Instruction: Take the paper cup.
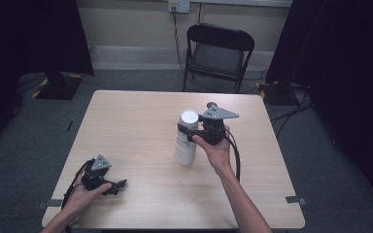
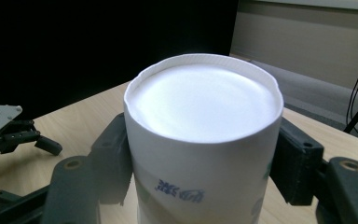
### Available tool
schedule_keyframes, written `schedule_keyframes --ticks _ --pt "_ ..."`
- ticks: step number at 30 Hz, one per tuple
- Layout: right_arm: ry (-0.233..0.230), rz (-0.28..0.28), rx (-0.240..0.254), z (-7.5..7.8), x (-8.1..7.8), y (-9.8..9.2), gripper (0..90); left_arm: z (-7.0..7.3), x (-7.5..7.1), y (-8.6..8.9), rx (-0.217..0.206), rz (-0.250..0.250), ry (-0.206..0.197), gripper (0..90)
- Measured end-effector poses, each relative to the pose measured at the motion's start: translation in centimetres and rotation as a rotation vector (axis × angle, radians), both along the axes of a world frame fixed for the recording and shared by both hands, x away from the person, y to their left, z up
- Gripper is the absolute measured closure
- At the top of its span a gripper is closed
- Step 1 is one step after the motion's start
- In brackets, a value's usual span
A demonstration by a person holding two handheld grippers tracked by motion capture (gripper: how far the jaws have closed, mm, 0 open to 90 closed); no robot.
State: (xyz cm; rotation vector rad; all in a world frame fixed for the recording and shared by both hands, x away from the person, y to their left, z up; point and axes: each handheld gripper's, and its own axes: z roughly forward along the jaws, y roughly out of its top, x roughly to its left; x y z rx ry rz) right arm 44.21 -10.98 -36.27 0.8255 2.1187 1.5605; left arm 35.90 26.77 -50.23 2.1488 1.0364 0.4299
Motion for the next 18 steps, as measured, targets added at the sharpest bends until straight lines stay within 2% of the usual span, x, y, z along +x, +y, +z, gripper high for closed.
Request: schedule_keyframes --ticks 18 --pt "-0.034 -0.012 0.034 2.5 -0.5 -0.3 33.5 0.1 0.2 -0.1 0.004 -0.005 0.006 0.0"
